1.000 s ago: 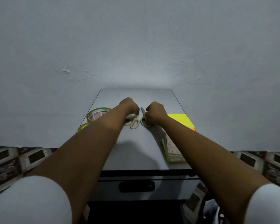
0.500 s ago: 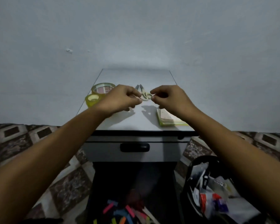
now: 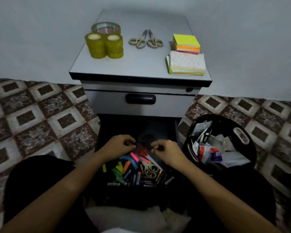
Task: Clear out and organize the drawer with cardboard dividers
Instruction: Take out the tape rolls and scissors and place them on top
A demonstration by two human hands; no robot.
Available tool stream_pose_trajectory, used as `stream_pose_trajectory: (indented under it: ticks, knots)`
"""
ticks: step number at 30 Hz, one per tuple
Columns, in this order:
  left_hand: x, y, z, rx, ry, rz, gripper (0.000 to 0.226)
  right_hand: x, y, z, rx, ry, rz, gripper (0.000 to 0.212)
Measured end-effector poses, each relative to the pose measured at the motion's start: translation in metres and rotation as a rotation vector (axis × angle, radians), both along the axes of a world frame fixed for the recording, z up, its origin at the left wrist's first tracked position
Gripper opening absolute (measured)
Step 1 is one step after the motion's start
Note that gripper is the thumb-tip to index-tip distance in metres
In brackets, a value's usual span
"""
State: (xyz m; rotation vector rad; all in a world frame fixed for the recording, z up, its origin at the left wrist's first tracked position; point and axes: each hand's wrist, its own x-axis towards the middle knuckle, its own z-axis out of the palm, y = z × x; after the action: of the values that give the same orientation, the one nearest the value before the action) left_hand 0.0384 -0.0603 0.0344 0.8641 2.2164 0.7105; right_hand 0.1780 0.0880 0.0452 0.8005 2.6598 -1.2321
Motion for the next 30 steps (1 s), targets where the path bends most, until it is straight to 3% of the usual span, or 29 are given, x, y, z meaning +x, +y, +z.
stream_pose_trajectory:
  ticks: [6, 9, 13, 19, 23, 25, 27, 30]
  knots:
    - [0.027, -0.003, -0.074, -0.086, -0.131, 0.035, 0.014, 0.011, -0.006, -0.076, -0.052, -0.232, -0.015, 0.03]
    - [0.03, 0.0, -0.092, -0.096, -0.099, 0.036, 0.022, 0.01, -0.005, -0.097, -0.023, -0.285, -0.014, 0.028]
    - [0.025, 0.001, -0.102, -0.123, -0.091, 0.045, 0.02, -0.001, -0.007, -0.118, 0.056, -0.327, 0.06, 0.026]
    - [0.007, -0.004, -0.11, -0.181, -0.047, 0.028, 0.025, -0.014, -0.017, -0.134, 0.29, -0.454, 0.245, 0.042]
    - [-0.002, 0.007, -0.107, -0.161, 0.014, -0.028, 0.028, -0.015, -0.013, -0.137, 0.201, -0.469, 0.234, 0.042]
    - [-0.007, 0.018, -0.104, -0.128, 0.06, -0.068, 0.028, -0.014, -0.009, -0.137, 0.145, -0.426, 0.201, 0.033]
    - [-0.012, 0.033, -0.105, -0.116, 0.113, -0.132, 0.027, -0.009, -0.005, -0.133, 0.053, -0.373, 0.093, 0.024]
    - [-0.017, 0.054, -0.113, -0.165, 0.21, -0.272, 0.034, 0.0, 0.007, -0.118, -0.085, -0.305, -0.1, 0.031]
